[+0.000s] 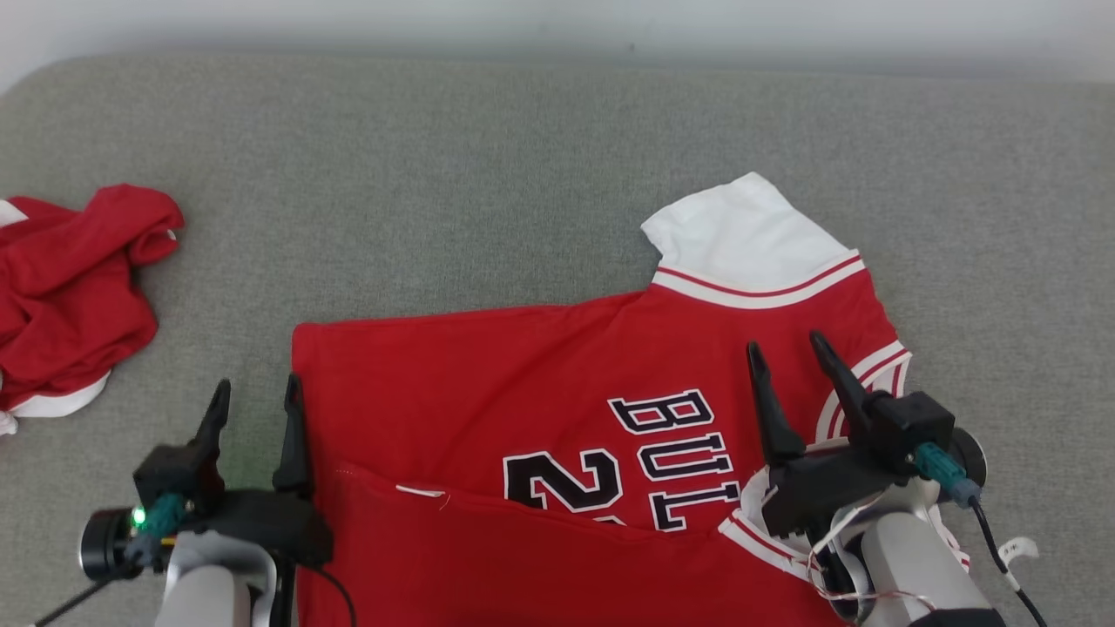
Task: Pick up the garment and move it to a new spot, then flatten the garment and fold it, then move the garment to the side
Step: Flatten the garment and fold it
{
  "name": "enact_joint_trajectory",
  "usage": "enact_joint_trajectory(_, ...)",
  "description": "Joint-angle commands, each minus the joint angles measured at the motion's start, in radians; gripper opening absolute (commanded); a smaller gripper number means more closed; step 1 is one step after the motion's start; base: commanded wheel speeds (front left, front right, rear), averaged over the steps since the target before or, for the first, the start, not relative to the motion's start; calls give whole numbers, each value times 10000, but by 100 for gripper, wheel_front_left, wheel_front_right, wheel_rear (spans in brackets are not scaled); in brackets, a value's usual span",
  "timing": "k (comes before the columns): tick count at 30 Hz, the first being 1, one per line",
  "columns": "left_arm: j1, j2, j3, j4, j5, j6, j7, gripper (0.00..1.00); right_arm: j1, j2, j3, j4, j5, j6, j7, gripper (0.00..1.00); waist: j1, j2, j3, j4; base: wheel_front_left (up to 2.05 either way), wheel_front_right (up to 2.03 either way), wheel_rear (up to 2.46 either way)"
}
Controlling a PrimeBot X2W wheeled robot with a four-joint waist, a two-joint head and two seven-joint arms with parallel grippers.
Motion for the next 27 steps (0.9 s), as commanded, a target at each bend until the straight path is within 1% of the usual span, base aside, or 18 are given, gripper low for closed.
enact_joint_trajectory(1, -340, 84, -6, 140, 61, -37, -32, 100, -193, 54, 21, -58, -83, -29, 1, 100, -2, -2, 399, 71, 0, 0, 0)
enact_joint_trajectory(5, -1167, 228, -154, 944, -19, -97, -32, 100, -530, 41, 25, -115, -90, -29, 1, 100, -2, -2, 562, 53, 0, 0, 0)
enact_joint_trajectory(9, -1919, 404, -422, 2091, -266, -110, -32, 100, -787, -158, 67, -106, -26, -29, 1, 100, -2, -2, 635, 18, 0, 0, 0)
enact_joint_trajectory(13, -2372, 361, -946, 2988, -622, -118, -32, 100, -926, -326, 34, -110, -4, -29, 1, 100, -2, -2, 604, 1, 0, 0, 0)
enact_joint_trajectory(19, -2682, 477, -1632, 3530, -1184, -116, -30, 100, -1045, -521, -57, -56, -68, -29, 1, 100, -2, -2, 546, 48, 0, 0, 0)
enact_joint_trajectory(20, -2693, 508, -1701, 3572, -1268, -116, -30, 96, -1108, -570, -22, -53, -108, -29, 1, 100, -2, -2, 542, 54, 0, 0, 0)
enact_joint_trajectory(21, -2728, 546, -1769, 3603, -1336, -117, -30, 74, -1171, -593, 25, -27, -109, -29, 1, 100, -2, -2, 540, 56, 0, 0, 0)
enact_joint_trajectory(23, -2825, 606, -1941, 3654, -1476, -117, -30, 0, -1328, -715, 164, 26, -96, -29, 1, 100, -2, -2, 546, 57, 0, 0, 0)
enact_joint_trajectory(27, -2923, 712, -2241, 3832, -1644, -116, -30, 0, -1816, -1009, 417, 496, -29, -29, 1, 100, -2, -2, 560, 78, 0, 0, 0)
